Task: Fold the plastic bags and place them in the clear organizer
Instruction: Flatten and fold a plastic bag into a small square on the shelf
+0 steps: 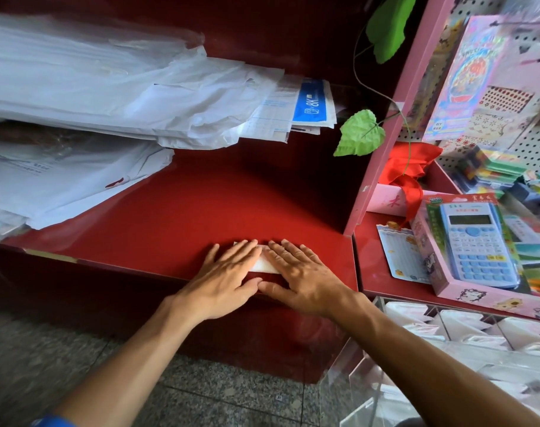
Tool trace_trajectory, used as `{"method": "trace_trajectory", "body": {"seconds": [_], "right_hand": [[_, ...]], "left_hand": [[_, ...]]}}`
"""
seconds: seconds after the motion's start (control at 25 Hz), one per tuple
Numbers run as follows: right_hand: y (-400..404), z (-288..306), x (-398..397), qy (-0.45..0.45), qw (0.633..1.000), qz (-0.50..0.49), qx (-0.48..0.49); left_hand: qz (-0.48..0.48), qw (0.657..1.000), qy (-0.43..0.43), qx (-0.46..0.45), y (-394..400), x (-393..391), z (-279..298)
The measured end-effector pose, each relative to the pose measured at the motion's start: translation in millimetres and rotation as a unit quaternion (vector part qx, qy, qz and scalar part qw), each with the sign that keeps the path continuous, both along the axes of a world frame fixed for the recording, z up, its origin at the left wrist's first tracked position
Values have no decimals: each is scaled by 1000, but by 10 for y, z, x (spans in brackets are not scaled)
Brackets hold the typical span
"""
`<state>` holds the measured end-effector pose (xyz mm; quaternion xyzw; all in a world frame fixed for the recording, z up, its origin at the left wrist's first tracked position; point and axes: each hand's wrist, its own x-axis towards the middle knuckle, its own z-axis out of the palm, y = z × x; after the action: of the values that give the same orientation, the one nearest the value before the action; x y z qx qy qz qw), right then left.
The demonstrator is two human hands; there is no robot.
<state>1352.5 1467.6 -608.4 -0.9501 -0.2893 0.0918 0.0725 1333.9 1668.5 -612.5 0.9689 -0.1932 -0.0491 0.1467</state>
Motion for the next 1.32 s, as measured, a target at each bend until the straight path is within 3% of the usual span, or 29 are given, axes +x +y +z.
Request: {"method": "trace_trajectory", "body": {"seconds": [0.08,0.16,0.24,0.36,0.44,0.52,0.6,0.72,0.84,0.92,1.04,1.16,1.24,1.32], "right_hand": [[-61,19,-86,-39,998,24,-37],[-122,-12,-203,-136,990,43,-16],[-185,21,-306,-214,974,49,49],[-481,310,-511,-141,966,-17,217],[-845,537,-707,-44,919,-87,382],[-1179,670,-996,67,839,-146,519],[-1412,674,-1295,114,792,-186,570],[-1662,558,-1550,94,759,-252,593],[-1990,451,-1670,61,709,-321,625],[-2236,350,-1778,66,678,-337,650],[-2655,205,-2019,48,639,-384,665],[-3201,21,-2212,-19,683,-477,552],[-3518,-86,-2242,-57,716,-542,436],[-3697,-128,-2218,-72,751,-562,338]], "left_hand": [[-35,998,11,57,65,-44,54],[-70,991,-62,94,34,-102,32],[-103,985,-140,9,-102,-163,56],[-67,981,-128,-130,-477,-329,313],[-46,966,-94,-235,-840,-507,485],[-43,934,-38,-353,-1230,-682,597],[-38,869,67,-488,-1633,-817,626],[-38,758,214,-615,-2155,-958,602],[-49,718,269,-640,-2547,-1095,628],[-57,728,285,-621,-2680,-1120,578],[-45,796,268,-541,-2711,-1053,414],[-19,863,190,-468,-2674,-941,304],[-20,913,61,-403,-2624,-854,266],[-31,930,-33,-364,-2560,-763,243]]}}
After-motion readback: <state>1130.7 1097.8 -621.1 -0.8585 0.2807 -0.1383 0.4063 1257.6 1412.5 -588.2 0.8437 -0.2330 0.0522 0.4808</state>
